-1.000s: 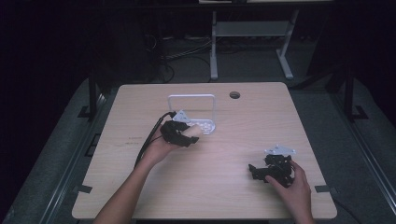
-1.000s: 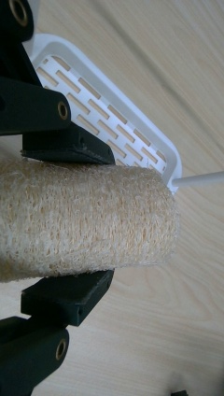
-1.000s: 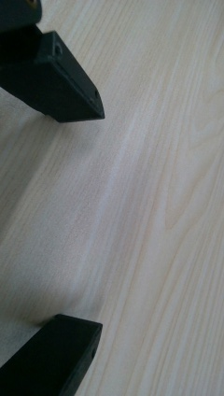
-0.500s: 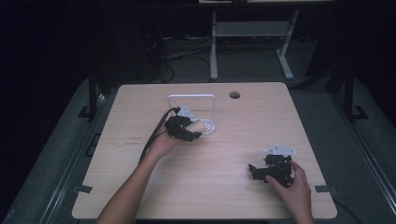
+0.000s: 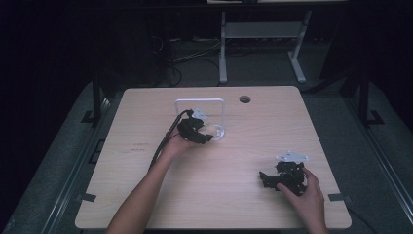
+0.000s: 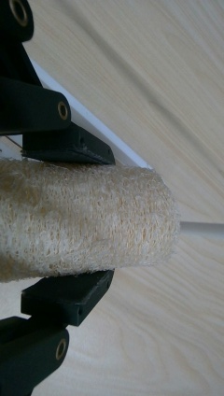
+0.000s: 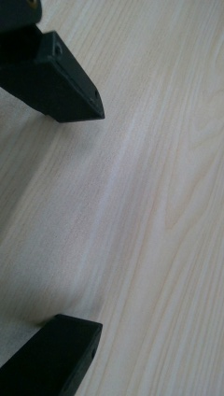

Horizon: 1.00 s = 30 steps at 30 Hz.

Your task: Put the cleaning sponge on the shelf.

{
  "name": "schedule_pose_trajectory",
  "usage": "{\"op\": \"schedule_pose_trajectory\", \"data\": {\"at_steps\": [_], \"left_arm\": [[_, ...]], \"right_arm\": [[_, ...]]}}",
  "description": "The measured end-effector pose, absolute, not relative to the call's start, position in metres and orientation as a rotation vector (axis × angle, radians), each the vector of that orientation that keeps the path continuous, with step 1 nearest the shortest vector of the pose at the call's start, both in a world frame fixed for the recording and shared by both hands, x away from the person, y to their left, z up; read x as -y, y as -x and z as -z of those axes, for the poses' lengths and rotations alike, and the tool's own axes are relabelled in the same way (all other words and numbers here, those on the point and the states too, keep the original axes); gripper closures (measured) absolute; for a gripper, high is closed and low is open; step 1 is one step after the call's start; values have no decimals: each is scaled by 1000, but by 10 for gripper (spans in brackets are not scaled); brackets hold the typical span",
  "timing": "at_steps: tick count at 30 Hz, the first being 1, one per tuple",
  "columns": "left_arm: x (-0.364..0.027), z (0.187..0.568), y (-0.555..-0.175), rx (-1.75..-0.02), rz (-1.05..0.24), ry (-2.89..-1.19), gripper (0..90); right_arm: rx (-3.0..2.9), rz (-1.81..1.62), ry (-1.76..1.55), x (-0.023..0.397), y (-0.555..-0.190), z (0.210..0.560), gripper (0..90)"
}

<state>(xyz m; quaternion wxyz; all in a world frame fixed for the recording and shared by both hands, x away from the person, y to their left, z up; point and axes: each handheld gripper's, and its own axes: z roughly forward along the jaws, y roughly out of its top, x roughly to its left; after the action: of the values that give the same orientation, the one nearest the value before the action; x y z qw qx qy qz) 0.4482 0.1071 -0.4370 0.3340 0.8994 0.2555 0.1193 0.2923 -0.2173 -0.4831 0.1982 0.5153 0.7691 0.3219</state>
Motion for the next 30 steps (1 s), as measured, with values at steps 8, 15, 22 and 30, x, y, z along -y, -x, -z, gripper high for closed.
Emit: {"op": "schedule_pose_trajectory", "data": {"at_steps": [8, 15, 22, 30], "left_arm": [[-104, 444, -457, -697, -296, -2359, 416], [-102, 445, -460, -698, -290, -2374, 416], [-104, 449, -463, -706, -292, -2380, 413], [-106, 448, -464, -709, -309, -2374, 376]], "right_arm": [[-2152, -901, -1442, 217, -292, 483, 5], [-2152, -901, -1442, 217, -292, 483, 5], [-2152, -901, -1442, 217, -292, 483, 5], [-2152, -901, -1442, 217, -292, 483, 5]]}}
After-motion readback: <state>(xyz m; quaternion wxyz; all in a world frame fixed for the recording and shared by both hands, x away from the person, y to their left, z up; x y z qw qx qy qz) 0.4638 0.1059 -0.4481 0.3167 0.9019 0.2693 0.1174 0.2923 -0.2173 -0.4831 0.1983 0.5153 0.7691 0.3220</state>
